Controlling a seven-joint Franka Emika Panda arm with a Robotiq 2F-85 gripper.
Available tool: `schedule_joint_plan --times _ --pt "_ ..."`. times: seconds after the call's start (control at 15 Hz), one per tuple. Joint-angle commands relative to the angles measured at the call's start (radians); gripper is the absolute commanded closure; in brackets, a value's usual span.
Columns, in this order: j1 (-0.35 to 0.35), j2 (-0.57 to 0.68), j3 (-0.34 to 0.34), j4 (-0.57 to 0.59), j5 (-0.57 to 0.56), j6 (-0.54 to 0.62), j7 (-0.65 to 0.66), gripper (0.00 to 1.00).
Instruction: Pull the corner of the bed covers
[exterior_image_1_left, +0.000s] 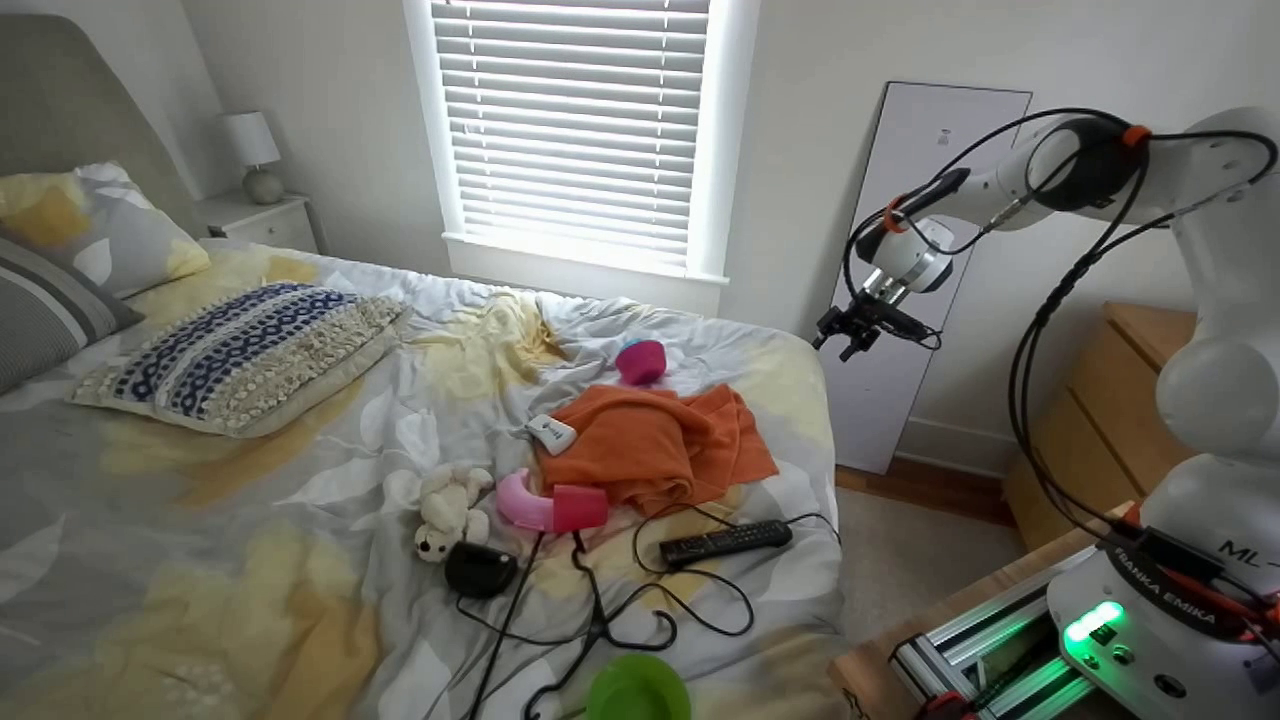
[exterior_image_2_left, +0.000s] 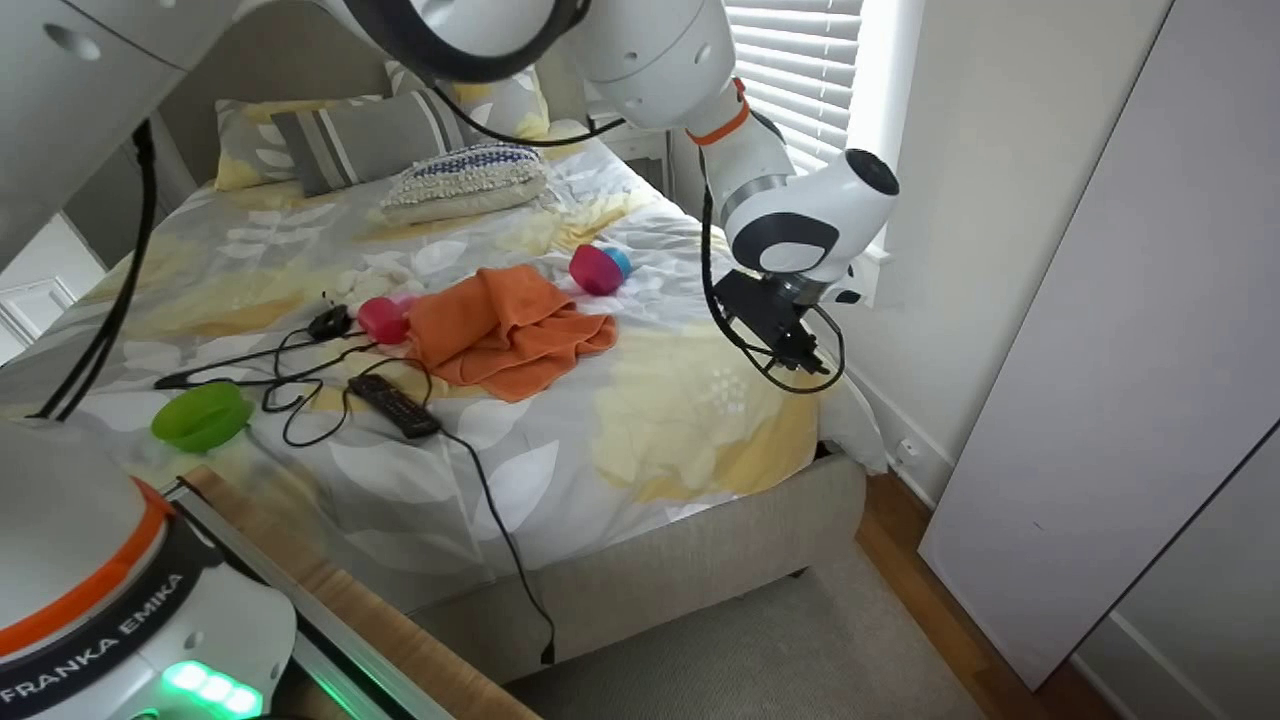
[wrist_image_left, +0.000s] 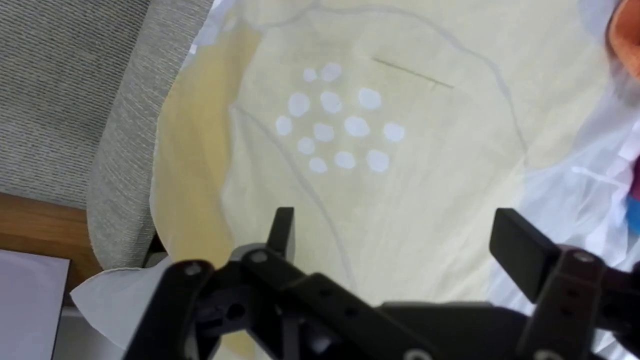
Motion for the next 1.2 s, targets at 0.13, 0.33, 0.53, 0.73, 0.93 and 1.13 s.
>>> schedule_joint_plan --times 0.13,0.33,0.53,0.73,0.93,1.13 --pt "-0.080 0.221 0.090 0.241 0.038 -0.018 -0.035 0.00" --pt "-0.107 0.313 0.143 0.347 0.057 -0.007 -0.062 0.00" --pt "-0.118 0.396 0.177 0.453 0.053 -0.007 -0.098 0.00" --pt "-0.116 0.462 0.185 0.543 0.041 -0.010 -0.111 0.13" --pt "-0.113 0.494 0.193 0.589 0.051 -0.020 -0.107 0.42" --pt "-0.115 0.494 0.208 0.598 0.053 -0.047 -0.093 0.64"
